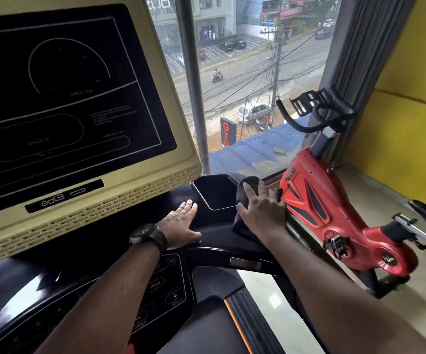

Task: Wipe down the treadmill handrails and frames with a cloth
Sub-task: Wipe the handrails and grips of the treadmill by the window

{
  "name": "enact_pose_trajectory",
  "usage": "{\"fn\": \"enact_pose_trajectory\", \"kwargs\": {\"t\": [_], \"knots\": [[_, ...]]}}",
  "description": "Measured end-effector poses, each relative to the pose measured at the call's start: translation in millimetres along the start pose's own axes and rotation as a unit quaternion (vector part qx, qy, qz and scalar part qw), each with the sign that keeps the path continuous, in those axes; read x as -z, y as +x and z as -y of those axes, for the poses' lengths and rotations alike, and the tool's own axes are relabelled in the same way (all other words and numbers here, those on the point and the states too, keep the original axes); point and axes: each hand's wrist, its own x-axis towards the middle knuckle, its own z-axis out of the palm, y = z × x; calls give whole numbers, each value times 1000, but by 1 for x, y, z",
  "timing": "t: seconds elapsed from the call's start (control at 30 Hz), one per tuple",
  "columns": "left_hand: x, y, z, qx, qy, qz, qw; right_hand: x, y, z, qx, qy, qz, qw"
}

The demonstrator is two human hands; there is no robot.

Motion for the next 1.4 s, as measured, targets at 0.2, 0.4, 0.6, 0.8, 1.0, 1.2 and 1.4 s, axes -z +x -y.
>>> {"fn": "enact_pose_trajectory", "kwargs": {"t": [0.2, 0.4, 0.6, 0.8, 1.0, 1.2, 1.4], "knots": [[-4, 4, 1, 0, 9, -17, 1000, 6, 11, -14, 129, -9, 21, 991], [-6, 4, 5, -4, -4, -33, 999, -9, -8, 5, -41, -3, -55, 998], [-6, 6, 6, -7, 3, -31, 999, 14, 36, -11, 95, 41, 57, 993], [-7, 11, 3, 6, 39, -9, 999, -6, 7, 13, -22, -2, -44, 999], [-11, 13, 5, -7, 21, -31, 999, 13, 55, 1, 62, 89, 57, 992], [-12, 14, 7, -13, 8, -46, 999, -3, 36, 33, 43, 24, -15, 999], [-13, 15, 8, -14, 13, -43, 999, 11, 85, 12, 24, 110, 69, 991]]}}
